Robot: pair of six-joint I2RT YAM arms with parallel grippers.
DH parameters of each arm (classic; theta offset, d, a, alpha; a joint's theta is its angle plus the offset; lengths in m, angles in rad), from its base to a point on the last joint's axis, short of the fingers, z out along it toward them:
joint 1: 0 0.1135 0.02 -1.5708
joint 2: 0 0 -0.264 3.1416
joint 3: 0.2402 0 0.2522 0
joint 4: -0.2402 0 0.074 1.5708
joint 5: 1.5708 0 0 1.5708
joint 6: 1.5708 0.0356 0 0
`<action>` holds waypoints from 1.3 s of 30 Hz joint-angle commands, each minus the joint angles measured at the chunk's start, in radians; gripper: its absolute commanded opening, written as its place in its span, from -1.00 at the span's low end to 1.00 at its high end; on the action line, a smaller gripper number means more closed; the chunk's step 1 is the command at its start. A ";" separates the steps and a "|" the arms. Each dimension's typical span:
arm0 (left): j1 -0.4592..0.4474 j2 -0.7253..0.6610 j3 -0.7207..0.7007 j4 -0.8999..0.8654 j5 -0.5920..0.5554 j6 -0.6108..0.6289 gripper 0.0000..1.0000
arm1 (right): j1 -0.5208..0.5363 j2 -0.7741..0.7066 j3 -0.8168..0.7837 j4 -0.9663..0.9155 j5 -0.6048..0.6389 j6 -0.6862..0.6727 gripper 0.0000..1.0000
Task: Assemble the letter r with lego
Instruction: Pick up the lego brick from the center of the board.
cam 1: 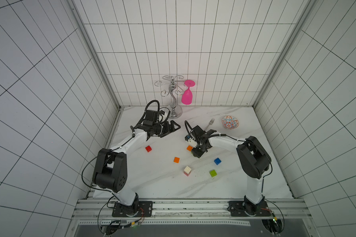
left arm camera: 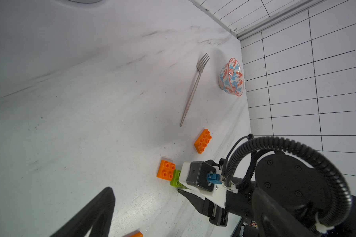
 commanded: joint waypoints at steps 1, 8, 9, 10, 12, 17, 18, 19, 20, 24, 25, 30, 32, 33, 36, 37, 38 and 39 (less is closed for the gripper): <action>0.001 -0.019 0.021 -0.005 0.018 0.029 0.91 | 0.049 -0.030 -0.056 0.007 0.039 0.115 -0.13; 0.003 -0.008 0.021 -0.003 0.016 0.029 0.91 | 0.063 -0.048 -0.157 0.114 0.061 0.170 -0.22; 0.003 -0.006 0.022 -0.002 0.016 0.030 0.91 | 0.062 -0.050 -0.162 0.119 0.061 0.170 -0.23; 0.005 -0.005 0.021 -0.002 0.016 0.029 0.91 | 0.060 -0.053 -0.168 0.123 0.054 0.170 -0.22; 0.004 -0.003 0.022 -0.002 0.015 0.029 0.91 | 0.059 -0.065 -0.186 0.139 0.048 0.175 -0.22; 0.006 0.003 0.023 0.001 0.018 0.027 0.91 | 0.049 -0.081 -0.247 0.208 0.020 0.187 -0.20; 0.006 0.004 0.022 0.001 0.020 0.027 0.91 | 0.049 -0.083 -0.256 0.218 0.019 0.187 -0.18; 0.006 0.004 0.021 0.003 0.020 0.026 0.91 | 0.048 -0.083 -0.266 0.234 0.015 0.186 -0.17; 0.006 0.004 0.022 0.003 0.022 0.026 0.91 | 0.045 -0.083 -0.276 0.248 0.012 0.186 -0.16; 0.006 0.004 0.022 0.003 0.022 0.027 0.91 | 0.036 -0.083 -0.305 0.287 0.005 0.179 -0.17; 0.006 0.005 0.022 0.003 0.022 0.027 0.91 | 0.035 -0.083 -0.308 0.288 0.004 0.177 -0.18; 0.005 0.009 0.021 0.004 0.025 0.026 0.91 | 0.025 -0.086 -0.324 0.296 0.001 0.176 -0.28; 0.006 0.011 0.022 0.004 0.025 0.026 0.91 | 0.023 -0.084 -0.325 0.297 -0.006 0.176 -0.36; 0.006 0.011 0.021 0.003 0.025 0.026 0.91 | 0.022 -0.086 -0.325 0.296 -0.011 0.175 -0.44; 0.006 0.011 0.019 0.002 0.017 0.026 0.91 | 0.022 -0.108 -0.330 0.294 -0.018 0.173 -0.68; 0.006 0.011 0.020 0.000 0.014 0.026 0.91 | 0.021 -0.123 -0.334 0.294 -0.022 0.175 -0.76; 0.006 0.014 0.018 0.000 0.008 0.025 0.91 | 0.020 -0.145 -0.339 0.294 -0.028 0.175 -0.86; 0.005 0.016 0.016 -0.001 0.001 0.023 0.91 | 0.015 -0.176 -0.346 0.295 -0.036 0.174 -0.99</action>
